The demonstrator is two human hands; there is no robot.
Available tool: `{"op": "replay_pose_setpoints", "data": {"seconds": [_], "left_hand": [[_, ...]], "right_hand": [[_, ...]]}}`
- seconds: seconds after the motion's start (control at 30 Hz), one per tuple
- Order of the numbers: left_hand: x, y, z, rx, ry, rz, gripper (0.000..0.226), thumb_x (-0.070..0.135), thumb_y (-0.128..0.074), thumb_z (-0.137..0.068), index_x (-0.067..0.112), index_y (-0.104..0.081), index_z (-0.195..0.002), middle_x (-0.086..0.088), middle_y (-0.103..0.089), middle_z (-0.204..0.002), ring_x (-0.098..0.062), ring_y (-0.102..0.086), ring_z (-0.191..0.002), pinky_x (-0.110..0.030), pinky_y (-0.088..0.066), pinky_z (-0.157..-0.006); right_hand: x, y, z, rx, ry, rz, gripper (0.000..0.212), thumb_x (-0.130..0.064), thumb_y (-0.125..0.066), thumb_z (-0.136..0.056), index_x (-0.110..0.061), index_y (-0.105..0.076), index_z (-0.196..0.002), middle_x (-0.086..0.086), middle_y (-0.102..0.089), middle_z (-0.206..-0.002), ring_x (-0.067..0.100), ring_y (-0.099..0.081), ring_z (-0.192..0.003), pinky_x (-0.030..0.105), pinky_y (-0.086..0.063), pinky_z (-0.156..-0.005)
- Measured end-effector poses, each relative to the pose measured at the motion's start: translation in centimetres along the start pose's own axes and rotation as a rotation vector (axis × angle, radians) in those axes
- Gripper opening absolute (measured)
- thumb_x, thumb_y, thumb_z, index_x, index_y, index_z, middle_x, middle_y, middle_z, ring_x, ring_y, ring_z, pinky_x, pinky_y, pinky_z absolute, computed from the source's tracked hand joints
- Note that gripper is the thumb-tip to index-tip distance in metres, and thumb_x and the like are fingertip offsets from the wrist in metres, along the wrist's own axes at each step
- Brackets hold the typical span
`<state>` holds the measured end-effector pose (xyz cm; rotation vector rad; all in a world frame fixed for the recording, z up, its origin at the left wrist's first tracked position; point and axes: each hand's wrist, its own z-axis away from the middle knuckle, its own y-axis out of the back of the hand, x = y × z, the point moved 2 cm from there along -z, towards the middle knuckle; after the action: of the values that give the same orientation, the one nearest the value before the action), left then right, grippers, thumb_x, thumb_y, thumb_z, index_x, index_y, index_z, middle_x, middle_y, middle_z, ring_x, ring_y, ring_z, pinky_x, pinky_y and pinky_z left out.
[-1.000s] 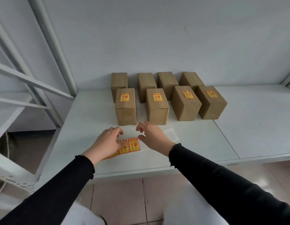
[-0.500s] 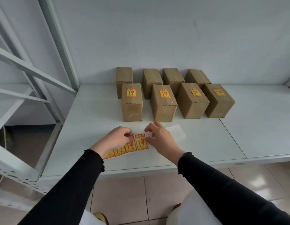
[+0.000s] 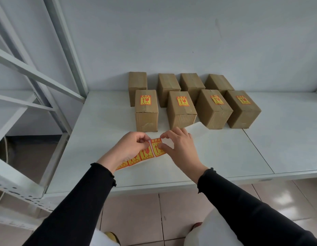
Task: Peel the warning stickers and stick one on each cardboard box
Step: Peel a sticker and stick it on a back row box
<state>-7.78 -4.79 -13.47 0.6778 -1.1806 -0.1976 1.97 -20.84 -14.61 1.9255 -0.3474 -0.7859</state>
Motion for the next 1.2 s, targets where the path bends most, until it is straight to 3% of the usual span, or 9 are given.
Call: {"op": "replay_pose_setpoints", "data": {"seconds": [0.13,0.37,0.47,0.57,0.7,0.8,0.87,0.97,1.2], "left_hand": [[0.0,-0.1,0.0,0.019,-0.030,-0.044,0.012,0.025,-0.061,-0.098,0.030,-0.072,-0.096,0.006,-0.072,-0.093,-0.011,-0.068,-0.087,-0.027,-0.056,-0.076],[-0.2,-0.1,0.0,0.026,-0.034,-0.057,0.010,0.032,-0.063,-0.096,0.030,-0.072,-0.092,0.007,-0.072,-0.091,-0.014,-0.068,-0.089,-0.039,-0.057,-0.084],[-1.0,-0.1,-0.4,0.046,0.001,-0.095,0.012,0.040,-0.064,-0.093,0.032,-0.072,-0.090,0.011,-0.072,-0.090,-0.016,-0.067,-0.091,-0.045,-0.054,-0.091],[-1.8,-0.1,-0.8,0.058,0.039,-0.186,0.012,0.041,-0.064,-0.092,0.033,-0.071,-0.085,0.017,-0.071,-0.089,-0.016,-0.066,-0.095,-0.049,-0.048,-0.097],[-2.2,-0.5,-0.6,0.059,0.061,-0.282,0.004,0.034,-0.067,-0.091,0.037,-0.070,-0.089,0.018,-0.068,-0.095,-0.015,-0.063,-0.101,-0.046,-0.045,-0.099],[-1.3,0.3,0.1,0.153,0.034,-0.280,0.012,0.035,-0.067,-0.092,0.034,-0.072,-0.102,0.015,-0.067,-0.103,-0.014,-0.062,-0.103,-0.043,-0.046,-0.098],[0.2,1.4,1.0,0.216,-0.033,-0.093,0.016,0.037,-0.063,-0.095,0.028,-0.074,-0.104,0.013,-0.069,-0.103,-0.012,-0.064,-0.099,-0.034,-0.053,-0.088],[2.9,2.7,2.2,0.257,-0.124,0.181,0.017,0.039,-0.067,-0.092,0.025,-0.075,-0.097,0.011,-0.072,-0.092,-0.005,-0.065,-0.088,-0.018,-0.048,-0.072],[6.0,4.8,0.6,0.345,-0.224,0.218,0.006,0.029,-0.075,-0.086,0.023,-0.075,-0.089,0.010,-0.071,-0.083,-0.004,-0.064,-0.078,-0.013,-0.042,-0.066]], "right_hand": [[-0.3,0.0,0.0,0.028,0.004,0.035,0.026,-0.049,-0.063,-0.090,-0.033,-0.066,-0.111,-0.013,-0.059,-0.106,0.009,-0.044,-0.099,0.026,-0.036,-0.087],[-0.8,0.3,-0.1,0.029,-0.037,-0.037,0.007,-0.034,-0.061,-0.095,-0.029,-0.060,-0.090,-0.013,-0.059,-0.096,0.007,-0.047,-0.089,0.018,-0.038,-0.073],[-0.8,0.4,-0.1,0.010,-0.073,-0.132,0.012,-0.026,-0.059,-0.097,-0.026,-0.054,-0.087,-0.010,-0.057,-0.093,0.008,-0.050,-0.083,0.014,-0.035,-0.060],[-0.6,0.6,-0.2,0.009,-0.111,-0.216,0.012,-0.019,-0.056,-0.099,-0.022,-0.052,-0.088,-0.008,-0.059,-0.092,0.010,-0.051,-0.079,0.017,-0.038,-0.058],[-0.4,1.2,-0.4,-0.020,-0.136,-0.302,0.009,-0.013,-0.052,-0.100,-0.014,-0.052,-0.091,-0.002,-0.062,-0.087,0.015,-0.057,-0.077,0.026,-0.046,-0.061],[-0.6,2.3,-1.0,-0.001,-0.097,-0.288,0.008,-0.013,-0.051,-0.101,-0.013,-0.050,-0.093,-0.003,-0.061,-0.083,0.011,-0.056,-0.071,0.022,-0.043,-0.057],[-0.9,3.3,-1.9,0.025,-0.051,-0.275,0.008,-0.012,-0.051,-0.101,-0.014,-0.050,-0.093,-0.003,-0.060,-0.082,0.010,-0.056,-0.070,0.019,-0.041,-0.055],[-1.8,5.5,-3.8,0.078,0.034,-0.290,0.007,-0.009,-0.052,-0.099,-0.012,-0.051,-0.093,-0.001,-0.060,-0.082,0.013,-0.056,-0.070,0.025,-0.043,-0.055],[-3.9,8.9,-8.6,0.122,0.173,-0.291,0.007,-0.005,-0.054,-0.097,-0.009,-0.050,-0.092,0.003,-0.062,-0.081,0.019,-0.056,-0.070,0.037,-0.046,-0.061]]}}
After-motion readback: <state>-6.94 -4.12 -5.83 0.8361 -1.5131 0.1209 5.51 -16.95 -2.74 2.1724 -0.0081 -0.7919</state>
